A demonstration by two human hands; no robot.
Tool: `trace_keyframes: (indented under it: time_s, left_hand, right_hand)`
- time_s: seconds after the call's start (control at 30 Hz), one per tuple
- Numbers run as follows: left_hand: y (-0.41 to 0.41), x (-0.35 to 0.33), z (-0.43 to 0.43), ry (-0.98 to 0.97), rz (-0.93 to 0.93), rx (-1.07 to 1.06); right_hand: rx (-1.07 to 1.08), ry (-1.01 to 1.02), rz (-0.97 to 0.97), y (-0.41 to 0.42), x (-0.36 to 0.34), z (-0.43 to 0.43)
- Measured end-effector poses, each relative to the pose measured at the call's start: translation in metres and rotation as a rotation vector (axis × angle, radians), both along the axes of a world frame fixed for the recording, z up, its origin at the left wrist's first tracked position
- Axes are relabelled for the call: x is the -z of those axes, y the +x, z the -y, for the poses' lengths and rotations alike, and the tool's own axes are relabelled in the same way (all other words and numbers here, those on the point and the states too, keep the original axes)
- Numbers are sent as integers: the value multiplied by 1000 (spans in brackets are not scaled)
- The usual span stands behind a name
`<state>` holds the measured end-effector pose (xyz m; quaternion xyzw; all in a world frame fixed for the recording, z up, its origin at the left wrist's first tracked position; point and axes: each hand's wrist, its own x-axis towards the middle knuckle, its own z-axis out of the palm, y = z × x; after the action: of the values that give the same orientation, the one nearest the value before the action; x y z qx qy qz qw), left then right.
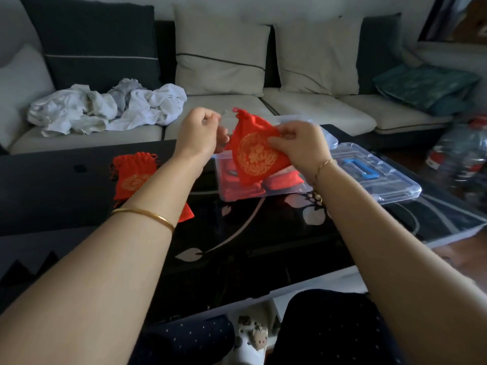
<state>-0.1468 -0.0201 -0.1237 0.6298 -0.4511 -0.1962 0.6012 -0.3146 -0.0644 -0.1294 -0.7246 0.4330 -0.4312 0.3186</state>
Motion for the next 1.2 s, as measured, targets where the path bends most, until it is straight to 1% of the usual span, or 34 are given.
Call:
trace_keyframes:
  time_s: [0.03, 0.1, 0.2, 0.23, 0.3, 0.33, 0.43, 0.5, 0.6, 0.67, 0.73, 0.8, 0.87, 0.9, 0.97, 1.0, 1.03, 1.1, 1.13, 1.17, 1.2]
  left_hand:
    - [1, -4, 5, -8, -3, -21]
    - [9, -4, 15, -19, 16, -100]
    - [26, 6, 22, -37, 66, -279]
    - [32, 10, 22, -40, 78, -337]
    - [44, 21, 21, -19, 103, -438]
    - [49, 28, 19, 8, 121, -479]
    - [60, 53, 13, 93, 184, -550]
    - [65, 71, 8, 181, 233, -555]
    - [71, 101, -2, 404, 347, -508]
    - [70, 116, -14, 561, 423, -464]
    - [64, 123, -25, 695, 487, -398]
    - [58, 126, -34, 814, 559, -312]
    - [56, 124, -43, 871, 647, -237]
    - [58, 122, -46, 858, 653, -192]
    - [59, 116, -52, 819, 586, -38]
    - [56, 111, -58, 809, 538, 69]
    - [53, 106, -63, 800, 469, 175]
    - [48, 101, -74, 769, 215, 329]
    - [47, 101, -78, 749, 59, 354]
    - [49, 103, -82, 715, -35, 329]
    - [53, 106, -83, 669, -51, 270]
  right_hand:
    - [30, -4, 1, 0, -10, 13]
    - [104, 13, -59, 5, -27, 46]
    - [149, 144, -210, 18, -38, 89]
    - [155, 179, -298, 22, -35, 101]
    - [200, 150, -567, 29, -28, 114]
    - [231, 136, -662, 30, -22, 114]
    - [262, 161, -862, 28, -7, 116]
    - [285, 143, -922, 27, -7, 112]
    - [221, 116, -990, 30, -11, 111]
    - [244, 74, -935, 31, -13, 106]
    - [312, -19, -823, 33, -17, 95]
    - [303, -127, -698, 41, -21, 74]
    - [141, -197, -546, 56, -19, 43]
    - [33, -198, -459, 63, -13, 26]
    - [-191, -78, -323, 77, 6, -10]
    - [-288, -5, -332, 83, 18, -26]
    - [-360, 29, -399, 90, 30, -36]
    - [-460, -21, -652, 103, 58, -45]
    - [-502, -65, -793, 107, 69, -49]
    - [-530, -106, -921, 110, 78, -51]
    - [-547, -141, -1014, 110, 85, -53]
